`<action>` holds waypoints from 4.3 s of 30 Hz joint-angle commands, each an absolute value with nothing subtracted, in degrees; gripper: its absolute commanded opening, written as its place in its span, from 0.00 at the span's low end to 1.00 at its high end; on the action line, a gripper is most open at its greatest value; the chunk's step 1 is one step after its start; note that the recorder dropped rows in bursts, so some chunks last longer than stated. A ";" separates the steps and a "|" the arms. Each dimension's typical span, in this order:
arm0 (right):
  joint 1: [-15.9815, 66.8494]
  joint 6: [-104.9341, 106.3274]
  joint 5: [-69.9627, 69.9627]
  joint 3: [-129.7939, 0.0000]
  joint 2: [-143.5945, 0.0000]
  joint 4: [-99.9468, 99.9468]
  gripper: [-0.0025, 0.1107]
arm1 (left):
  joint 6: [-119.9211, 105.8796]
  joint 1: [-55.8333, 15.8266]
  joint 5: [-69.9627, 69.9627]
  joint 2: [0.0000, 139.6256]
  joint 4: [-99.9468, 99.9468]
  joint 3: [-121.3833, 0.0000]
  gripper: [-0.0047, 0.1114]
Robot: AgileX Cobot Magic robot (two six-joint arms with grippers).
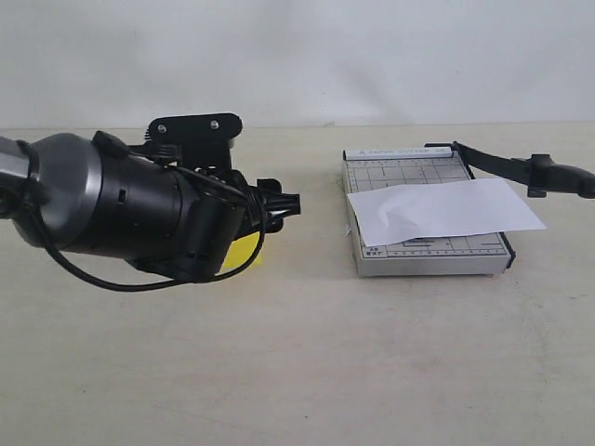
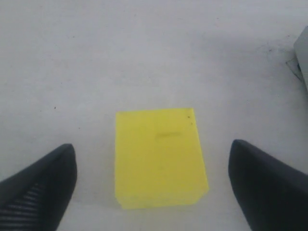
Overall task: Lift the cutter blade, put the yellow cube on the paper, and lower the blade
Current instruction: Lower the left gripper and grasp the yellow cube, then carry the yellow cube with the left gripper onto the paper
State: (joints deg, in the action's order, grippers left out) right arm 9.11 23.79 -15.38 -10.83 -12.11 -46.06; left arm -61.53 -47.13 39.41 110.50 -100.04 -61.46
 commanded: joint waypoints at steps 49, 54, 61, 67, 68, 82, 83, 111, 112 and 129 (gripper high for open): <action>9.20 24.04 -15.03 -10.68 -11.87 -45.80 0.02 | -71.67 -42.25 34.92 112.81 -99.95 -65.95 0.74; 9.20 24.04 -15.03 -10.68 -11.87 -45.80 0.02 | -71.67 -42.25 34.92 113.66 -99.95 -65.95 0.74; 9.20 24.04 -15.03 -10.68 -11.87 -45.80 0.02 | -71.32 -42.25 34.43 115.40 -99.95 -65.95 0.74; 9.20 24.04 -15.03 -10.68 -11.87 -45.80 0.02 | -71.20 -42.25 34.27 116.98 -99.95 -65.95 0.74; 9.20 24.04 -15.03 -10.68 -11.87 -45.80 0.02 | -71.20 -42.25 34.42 117.17 -99.95 -65.95 0.74; 9.20 24.04 -15.03 -10.68 -11.87 -45.80 0.02 | -71.20 -42.25 34.46 118.51 -99.95 -65.95 0.49; 9.20 24.04 -15.03 -10.68 -11.87 -45.80 0.02 | -71.56 -42.25 34.46 118.51 -99.95 -65.95 0.33; 9.20 24.04 -15.03 -10.68 -11.87 -45.80 0.02 | -99.68 -47.87 0.51 116.95 -90.09 -85.87 0.08; 9.20 24.04 -15.03 -10.68 -11.87 -45.80 0.02 | -100.52 -47.87 0.85 117.47 -90.09 -86.16 0.08; 9.20 24.04 -15.03 -10.68 -11.87 -45.80 0.02 | -102.31 -47.87 3.40 125.93 -90.09 -93.44 0.08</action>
